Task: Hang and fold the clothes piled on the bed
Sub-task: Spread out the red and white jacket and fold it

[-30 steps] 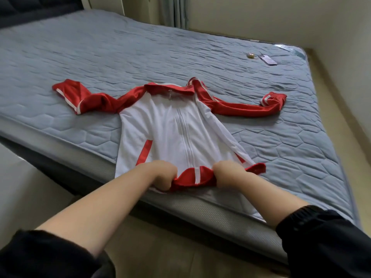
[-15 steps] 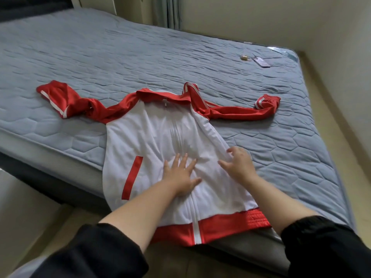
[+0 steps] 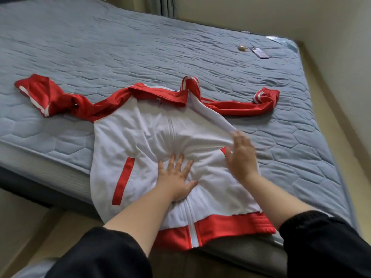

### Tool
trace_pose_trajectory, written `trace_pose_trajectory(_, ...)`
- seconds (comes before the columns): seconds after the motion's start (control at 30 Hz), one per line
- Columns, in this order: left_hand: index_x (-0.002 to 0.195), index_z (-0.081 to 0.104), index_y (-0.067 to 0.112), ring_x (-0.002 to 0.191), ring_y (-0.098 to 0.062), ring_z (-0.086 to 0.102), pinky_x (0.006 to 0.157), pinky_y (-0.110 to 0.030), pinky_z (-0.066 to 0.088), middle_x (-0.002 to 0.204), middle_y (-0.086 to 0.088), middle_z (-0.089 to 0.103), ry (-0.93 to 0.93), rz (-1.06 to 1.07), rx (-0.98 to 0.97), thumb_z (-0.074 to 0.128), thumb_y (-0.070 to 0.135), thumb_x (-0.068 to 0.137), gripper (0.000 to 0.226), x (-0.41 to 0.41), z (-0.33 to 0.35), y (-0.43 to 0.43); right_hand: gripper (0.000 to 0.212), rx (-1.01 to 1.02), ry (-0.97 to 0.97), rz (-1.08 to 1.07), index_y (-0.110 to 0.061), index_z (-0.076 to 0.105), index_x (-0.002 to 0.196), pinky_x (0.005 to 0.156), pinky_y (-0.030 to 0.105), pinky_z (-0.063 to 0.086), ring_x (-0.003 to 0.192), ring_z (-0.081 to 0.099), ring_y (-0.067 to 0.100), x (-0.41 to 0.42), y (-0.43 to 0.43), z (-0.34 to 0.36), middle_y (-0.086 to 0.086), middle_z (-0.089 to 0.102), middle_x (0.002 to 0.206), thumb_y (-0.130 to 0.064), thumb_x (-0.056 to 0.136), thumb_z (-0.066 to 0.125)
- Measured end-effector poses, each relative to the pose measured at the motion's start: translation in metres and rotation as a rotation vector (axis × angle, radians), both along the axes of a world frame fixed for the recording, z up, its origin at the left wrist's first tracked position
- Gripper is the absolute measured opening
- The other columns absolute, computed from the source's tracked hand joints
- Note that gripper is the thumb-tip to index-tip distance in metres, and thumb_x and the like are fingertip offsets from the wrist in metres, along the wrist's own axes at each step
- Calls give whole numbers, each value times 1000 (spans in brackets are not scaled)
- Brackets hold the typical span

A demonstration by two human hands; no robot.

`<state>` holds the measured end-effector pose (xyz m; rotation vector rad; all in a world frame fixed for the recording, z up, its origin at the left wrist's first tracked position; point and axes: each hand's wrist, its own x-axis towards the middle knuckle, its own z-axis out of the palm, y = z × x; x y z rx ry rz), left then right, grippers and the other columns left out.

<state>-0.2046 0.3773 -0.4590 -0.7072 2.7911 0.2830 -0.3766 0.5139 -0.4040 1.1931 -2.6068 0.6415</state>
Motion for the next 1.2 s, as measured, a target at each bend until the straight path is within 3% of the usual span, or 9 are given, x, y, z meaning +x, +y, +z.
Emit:
trace_pose_trajectory(0.07, 149, -13, 40, 145, -23, -21, 107, -61, -15, 159, 3, -20, 0, -3, 4, 18, 72, 88, 75, -1, 1, 0, 51, 326, -21, 230, -9, 40, 142, 113, 49, 20, 138, 34, 32, 10, 12, -18, 16, 37, 150, -27, 95, 45)
trace_pose_trajectory(0.13, 149, -12, 40, 145, -23, -21, 107, -61, -16, 158, 3, -21, -14, -4, 3, 18, 71, 88, 75, -1, 2, 0, 56, 583, -216, -80, -20, 18, 152, 116, 49, 5, 147, 10, 20, -1, 33, -31, 2, 13, 160, -42, 100, 27)
trace_pose_trajectory(0.23, 149, -12, 40, 145, -22, -21, 109, -62, -15, 158, 3, -22, -30, 5, -7, 18, 71, 89, 74, -2, 4, 1, 62, 509, -311, -470, -15, 9, 153, 117, 53, 2, 148, 0, 24, -6, 51, -30, 7, 2, 161, -42, 100, 25)
trace_pose_trajectory(0.37, 149, -12, 39, 145, -23, -20, 110, -62, -12, 158, 3, -22, -41, -1, -7, 18, 71, 89, 74, -4, 9, 1, 61, 416, -75, 23, -24, 13, 153, 116, 48, -2, 148, 5, 22, 30, 65, -36, 3, 6, 161, -41, 97, 32)
trace_pose_trajectory(0.47, 150, -11, 38, 146, -24, -17, 109, -62, -10, 159, 2, -20, -49, -3, -32, 17, 70, 90, 74, -3, 12, 4, 60, 625, -261, -169, -29, 11, 152, 115, 51, -1, 148, 2, 18, 28, 91, -38, -2, 3, 161, -50, 98, 25)
trace_pose_trajectory(0.7, 153, 2, 23, 147, -21, -8, 111, -61, -2, 161, -2, -6, 123, -9, 74, 24, 52, 95, 69, -12, 17, 66, 24, 133, -827, -431, -13, 58, 73, 60, 28, 46, 77, 58, 23, 22, 92, 4, 3, 58, 76, -32, 86, 58)
trace_pose_trajectory(0.83, 153, 9, 21, 148, -21, -6, 112, -59, -1, 161, -5, -2, 139, -232, 61, 28, 48, 96, 65, -14, 19, 105, 22, 112, -1171, -362, -2, 68, 102, 56, 19, 49, 67, 63, 15, 30, 113, 9, 4, 68, 80, -6, 81, 64)
trace_pose_trajectory(1.07, 152, 15, 26, 148, -17, 0, 116, -47, 0, 161, -1, 4, 174, -387, 32, 30, 46, 99, 59, 7, 26, 82, 38, 336, -235, -379, -9, 48, 121, 78, 40, 43, 102, 58, 37, 60, 101, 4, 16, 60, 111, -8, 84, 49)
trace_pose_trajectory(1.2, 153, 6, 26, 148, -13, 1, 117, -37, 1, 161, 3, 6, 178, -340, -15, 27, 44, 100, 60, 38, 26, 46, 56, 194, -104, -56, -1, 49, 130, 98, 43, 36, 116, 48, 37, 83, 60, 3, 17, 52, 127, 1, 75, 54)
